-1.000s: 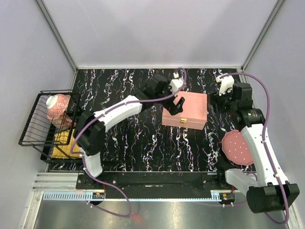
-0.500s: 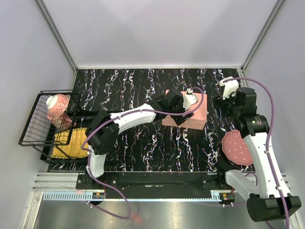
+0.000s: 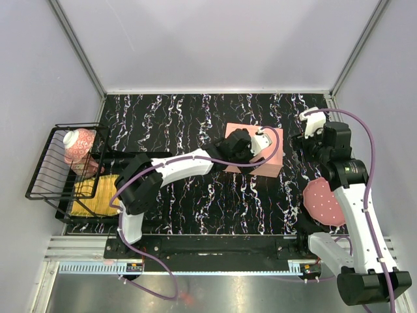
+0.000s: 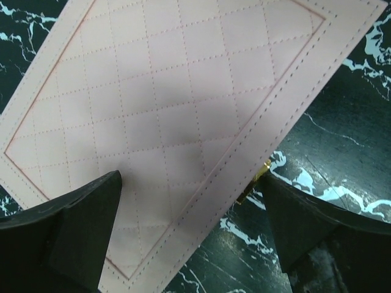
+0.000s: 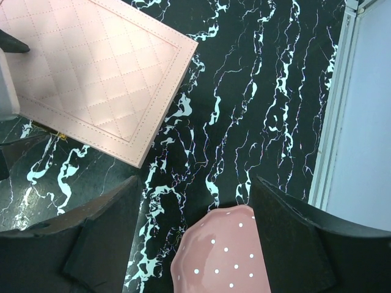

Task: Organize the mixed jewelry

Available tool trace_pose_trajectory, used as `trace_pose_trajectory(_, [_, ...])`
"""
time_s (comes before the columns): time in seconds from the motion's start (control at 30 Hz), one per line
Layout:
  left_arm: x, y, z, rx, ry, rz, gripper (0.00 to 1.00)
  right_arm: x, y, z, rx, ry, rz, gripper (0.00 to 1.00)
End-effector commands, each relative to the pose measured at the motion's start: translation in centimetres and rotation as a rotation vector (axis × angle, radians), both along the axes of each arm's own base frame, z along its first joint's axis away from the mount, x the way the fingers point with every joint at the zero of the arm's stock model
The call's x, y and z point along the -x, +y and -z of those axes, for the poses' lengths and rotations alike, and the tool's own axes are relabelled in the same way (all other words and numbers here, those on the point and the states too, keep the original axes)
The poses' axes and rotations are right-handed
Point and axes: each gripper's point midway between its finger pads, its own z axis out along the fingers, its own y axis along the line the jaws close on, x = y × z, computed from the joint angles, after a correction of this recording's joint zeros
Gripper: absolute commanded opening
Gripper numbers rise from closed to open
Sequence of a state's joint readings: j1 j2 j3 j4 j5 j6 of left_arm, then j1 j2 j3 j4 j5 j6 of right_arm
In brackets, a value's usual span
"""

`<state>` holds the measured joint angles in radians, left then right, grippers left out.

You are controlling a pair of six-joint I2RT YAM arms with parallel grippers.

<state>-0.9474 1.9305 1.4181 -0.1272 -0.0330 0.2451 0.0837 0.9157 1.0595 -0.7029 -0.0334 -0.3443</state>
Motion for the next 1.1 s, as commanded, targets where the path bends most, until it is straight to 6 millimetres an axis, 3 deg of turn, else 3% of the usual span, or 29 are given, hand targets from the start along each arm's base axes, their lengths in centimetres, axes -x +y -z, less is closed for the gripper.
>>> trace_pose_trajectory(0.0, [2.2, 2.7, 0.7, -0.085, 0.095, -0.031, 0.98, -0.6, -0.7, -1.3, 0.008, -0.032, 0.035, 0.79])
trace_pose_trajectory(0.1, [1.5, 2.8, -3.9, -0.005, 0.058, -0.06, 0.99, -1.2, -0.7, -1.5, -0.014, -0.034, 0.051, 0.8])
trace_pose_trajectory(0.17, [1.1, 3.1, -7.4, 0.079, 0.048, -0.084, 0.99, -1.8, -0.6, -2.1, -0.046, -0.043, 0.071, 0.89])
trace_pose_trajectory(0.2, [0.3, 3.7, -9.0, 0.118, 0.04, -0.108, 0.99, -2.0, -0.3, -2.4, -0.063, -0.046, 0.066, 0.98])
trace_pose_trajectory(0.27, [-0.4, 4.8, -12.3, 0.209, 0.036, -0.155, 0.99, -2.8, 0.1, -3.2, -0.103, -0.049, 0.071, 1.0])
trace_pose_trajectory(0.37, [-2.9, 7.9, -16.6, 0.322, 0.018, -0.271, 0.99, -4.1, 0.5, -5.0, -0.147, -0.07, 0.082, 1.0])
trace_pose_trajectory(0.5, [-6.8, 14.0, -20.8, 0.414, -0.03, -0.462, 0.99, -5.6, 1.0, -7.7, -0.194, -0.107, 0.081, 1.0])
trace_pose_trajectory(0.7, [-9.9, 22.7, -23.4, 0.421, -0.08, -0.668, 0.99, -6.6, 1.2, -12.1, -0.239, -0.259, 0.075, 1.0])
trace_pose_trajectory(0.8, [-10.1, 26.1, -24.0, 0.447, -0.098, -0.731, 0.99, -6.9, 1.2, -13.7, -0.245, -0.313, 0.075, 1.0])
trace_pose_trajectory(0.87, [-9.8, 27.4, -24.8, 0.468, -0.127, -0.748, 0.99, -7.2, 1.3, -14.3, -0.249, -0.329, 0.068, 1.0])
trace_pose_trajectory(1.07, [-8.9, 29.9, -23.7, 0.455, -0.158, -0.794, 0.99, -8.3, 2.2, -13.4, -0.279, -0.29, 0.037, 1.0])
